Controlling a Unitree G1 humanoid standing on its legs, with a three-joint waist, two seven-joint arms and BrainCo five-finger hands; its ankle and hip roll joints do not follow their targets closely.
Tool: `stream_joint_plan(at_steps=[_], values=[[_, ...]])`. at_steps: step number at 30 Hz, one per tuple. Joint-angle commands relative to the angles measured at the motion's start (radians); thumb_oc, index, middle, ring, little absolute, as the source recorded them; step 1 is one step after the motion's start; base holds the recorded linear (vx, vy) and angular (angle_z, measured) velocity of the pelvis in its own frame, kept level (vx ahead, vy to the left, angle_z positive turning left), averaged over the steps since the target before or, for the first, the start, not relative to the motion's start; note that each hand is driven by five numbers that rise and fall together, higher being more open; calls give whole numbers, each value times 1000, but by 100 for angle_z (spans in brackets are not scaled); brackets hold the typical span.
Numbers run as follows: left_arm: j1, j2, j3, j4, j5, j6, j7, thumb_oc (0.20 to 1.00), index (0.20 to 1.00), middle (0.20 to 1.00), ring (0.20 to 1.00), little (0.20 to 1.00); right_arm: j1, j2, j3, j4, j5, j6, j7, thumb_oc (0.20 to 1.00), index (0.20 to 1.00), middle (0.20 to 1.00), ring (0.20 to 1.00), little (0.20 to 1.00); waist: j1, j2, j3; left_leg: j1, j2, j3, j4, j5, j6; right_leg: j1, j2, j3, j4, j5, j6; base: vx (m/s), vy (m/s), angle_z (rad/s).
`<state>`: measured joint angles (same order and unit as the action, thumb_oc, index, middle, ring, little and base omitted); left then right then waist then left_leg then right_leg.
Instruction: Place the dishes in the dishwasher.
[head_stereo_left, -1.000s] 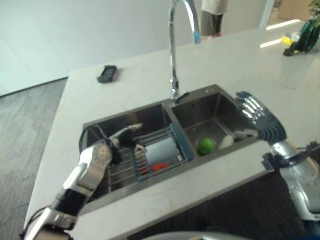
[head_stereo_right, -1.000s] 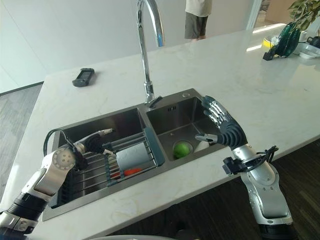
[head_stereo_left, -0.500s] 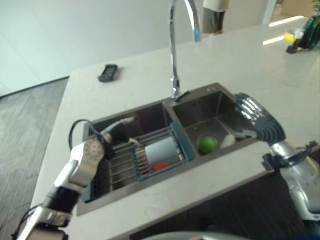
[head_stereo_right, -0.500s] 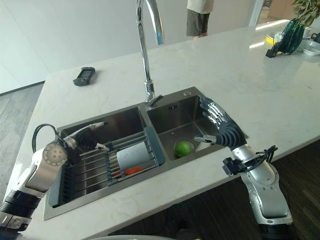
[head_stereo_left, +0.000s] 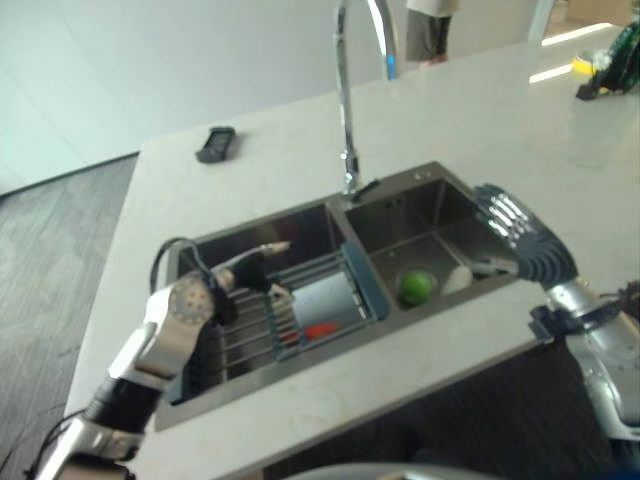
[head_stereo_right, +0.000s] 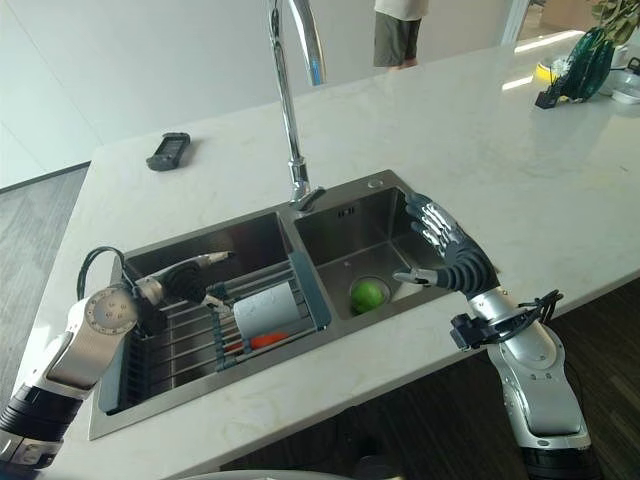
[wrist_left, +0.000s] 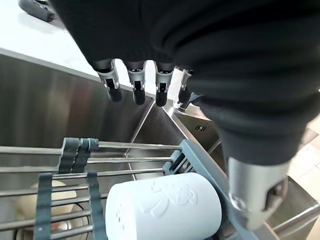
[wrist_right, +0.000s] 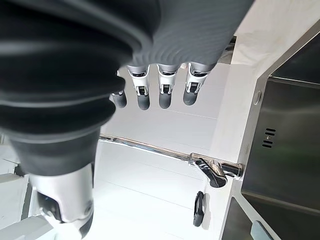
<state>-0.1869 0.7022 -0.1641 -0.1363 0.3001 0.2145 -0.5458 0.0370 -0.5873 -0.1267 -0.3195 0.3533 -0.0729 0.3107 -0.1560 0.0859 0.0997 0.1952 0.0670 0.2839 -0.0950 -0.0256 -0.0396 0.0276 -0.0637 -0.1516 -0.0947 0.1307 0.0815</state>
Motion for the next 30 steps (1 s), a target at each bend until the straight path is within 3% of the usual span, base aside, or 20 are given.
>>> stream_joint_plan(at_steps=[1,17,30], values=[[-69,41,-20,12,41,-17,7,1000,1000,1000,1000,1000,-67,2,-17,-30,4,-44,-12,1000,1000,1000,1000,1000,-1,-22,-11,-4,-15,-10,8,-47,2,86,-56,-10,23,-113,106,0,0,0],[-96,-11,-102,77,99,39,37,1000,1000,1000,1000,1000,-72,-6,-2,-30,10,-51,-21,1000,1000,1000,1000,1000,-21,-21,-3,1,-16,2,10,-49,6,81,-51,7,26,-112,104,0,0,0],[-114,-51,-145,110,109,40,65,1000,1000,1000,1000,1000,-69,1,3,-28,4,-57,-23,1000,1000,1000,1000,1000,-35,-21,0,4,-16,15,11,-52,8,75,-47,17,29,-112,103,0,0,0]])
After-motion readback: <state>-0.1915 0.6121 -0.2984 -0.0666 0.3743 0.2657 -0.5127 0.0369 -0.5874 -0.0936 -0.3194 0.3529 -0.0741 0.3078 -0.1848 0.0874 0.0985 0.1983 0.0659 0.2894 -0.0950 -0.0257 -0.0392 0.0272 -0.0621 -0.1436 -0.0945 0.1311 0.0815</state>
